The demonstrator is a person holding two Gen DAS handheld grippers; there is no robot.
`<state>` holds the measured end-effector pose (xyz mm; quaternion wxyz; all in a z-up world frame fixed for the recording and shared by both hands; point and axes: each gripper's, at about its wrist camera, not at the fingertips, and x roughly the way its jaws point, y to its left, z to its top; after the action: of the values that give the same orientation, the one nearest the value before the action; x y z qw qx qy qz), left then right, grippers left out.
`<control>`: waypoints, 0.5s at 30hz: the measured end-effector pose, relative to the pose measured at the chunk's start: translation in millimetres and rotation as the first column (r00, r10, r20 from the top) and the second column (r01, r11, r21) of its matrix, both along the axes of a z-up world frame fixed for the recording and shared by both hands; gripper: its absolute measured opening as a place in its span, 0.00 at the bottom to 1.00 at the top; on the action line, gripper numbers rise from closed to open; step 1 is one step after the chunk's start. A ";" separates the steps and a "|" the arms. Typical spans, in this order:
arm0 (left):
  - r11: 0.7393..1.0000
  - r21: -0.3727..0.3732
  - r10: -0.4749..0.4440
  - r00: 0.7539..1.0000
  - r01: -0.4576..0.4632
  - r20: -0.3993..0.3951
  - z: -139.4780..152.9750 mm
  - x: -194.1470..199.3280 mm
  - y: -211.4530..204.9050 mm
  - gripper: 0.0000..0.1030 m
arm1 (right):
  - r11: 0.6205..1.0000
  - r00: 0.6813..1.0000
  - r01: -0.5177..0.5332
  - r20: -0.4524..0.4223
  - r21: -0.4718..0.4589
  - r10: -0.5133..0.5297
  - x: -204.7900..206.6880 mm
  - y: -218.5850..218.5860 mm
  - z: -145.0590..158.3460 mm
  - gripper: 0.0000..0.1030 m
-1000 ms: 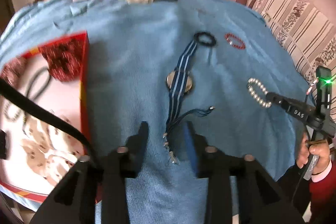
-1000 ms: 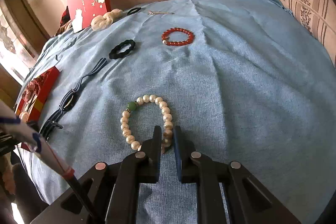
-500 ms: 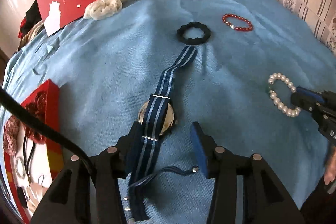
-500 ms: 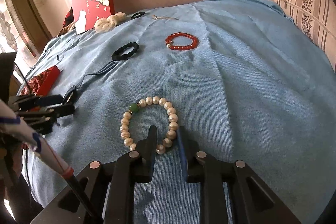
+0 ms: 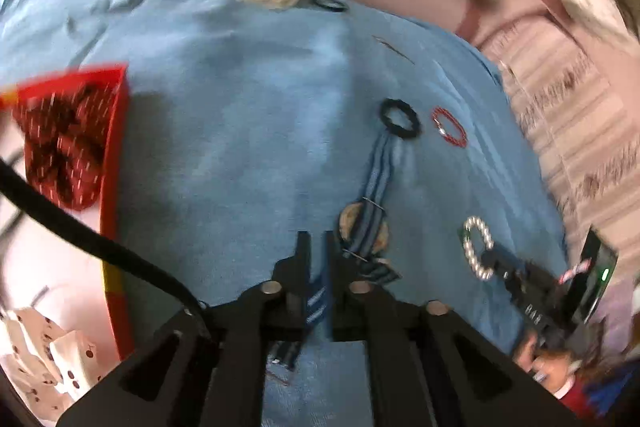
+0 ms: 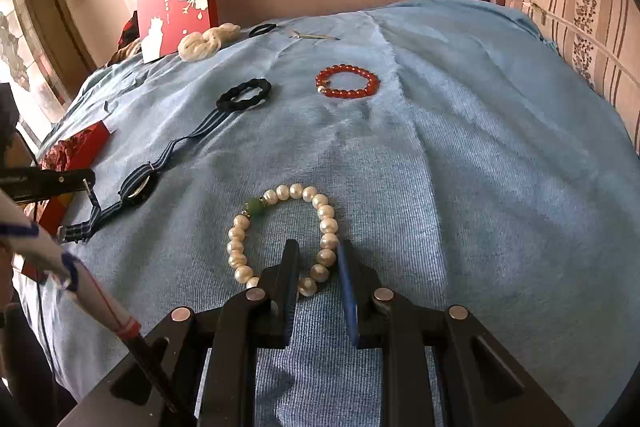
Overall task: Organize jewelry
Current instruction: 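Grasp the green-bead pearl bracelet with the right tool while the left tool grasps the blue-striped watch strap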
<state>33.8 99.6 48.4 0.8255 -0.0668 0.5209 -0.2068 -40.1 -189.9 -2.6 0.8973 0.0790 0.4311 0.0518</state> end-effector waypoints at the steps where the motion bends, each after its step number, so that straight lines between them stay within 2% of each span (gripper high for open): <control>1: 0.999 0.026 -0.024 0.999 0.024 0.025 2.4 -3.1 -10.2 0.47 | 1.000 1.000 0.003 0.000 0.002 -0.003 0.4 0.1 -0.1 0.21; 2: 0.998 0.046 -0.040 0.998 0.038 0.049 4.3 -4.0 -17.1 0.66 | 1.000 1.000 0.006 0.001 0.003 -0.006 0.8 0.6 0.0 0.20; 3: 0.995 0.076 -0.064 0.994 0.058 0.085 5.6 -7.2 -27.7 0.68 | 1.000 1.000 0.007 0.001 0.005 -0.007 0.5 0.5 0.0 0.20; 5: 0.984 0.140 -0.128 0.987 0.113 0.102 1.3 -8.2 -47.8 0.68 | 1.000 1.000 0.008 0.003 0.011 -0.008 -0.2 -0.5 -0.4 0.20; 7: 0.955 0.235 -0.202 0.976 0.178 0.079 -11.4 -6.9 -74.2 0.68 | 1.000 1.000 0.007 0.005 0.019 -0.007 -0.3 -1.5 -1.0 0.20; 9: 0.893 0.385 -0.263 0.965 0.233 0.026 -34.4 -3.6 -99.0 0.68 | 1.000 1.000 0.006 0.006 0.028 -0.006 -0.7 -3.0 -1.4 0.20; 10: 0.886 0.400 -0.268 0.963 0.237 0.023 -38.3 -3.5 -102.5 0.66 | 0.999 1.000 0.006 0.007 0.033 -0.006 -1.3 -3.7 -1.7 0.20; 11: 0.895 0.385 -0.257 0.966 0.225 0.034 -36.0 -1.5 -103.8 0.53 | 0.999 1.000 0.006 0.007 0.038 -0.006 -1.5 -4.6 -2.1 0.20; 12: 0.911 0.349 -0.239 0.971 0.220 0.013 -32.0 3.1 -102.2 0.39 | 0.999 1.000 0.006 0.010 0.045 -0.007 -2.1 -5.4 -2.0 0.20; 14: 0.956 0.197 -0.214 0.976 0.219 -0.047 -23.8 12.5 -96.0 0.40 | 0.998 1.000 0.007 0.012 0.056 -0.008 -2.9 -6.0 -2.0 0.20; 15: 0.973 0.074 -0.211 0.974 0.217 -0.080 -19.4 15.1 -91.3 0.40 | 0.998 1.000 0.008 0.013 0.062 -0.009 -3.1 -6.7 -2.0 0.20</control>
<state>48.9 8.2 29.0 0.7813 0.0164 0.5622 -0.2705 -43.2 -196.6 -4.7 0.8974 0.1081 0.4232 0.0618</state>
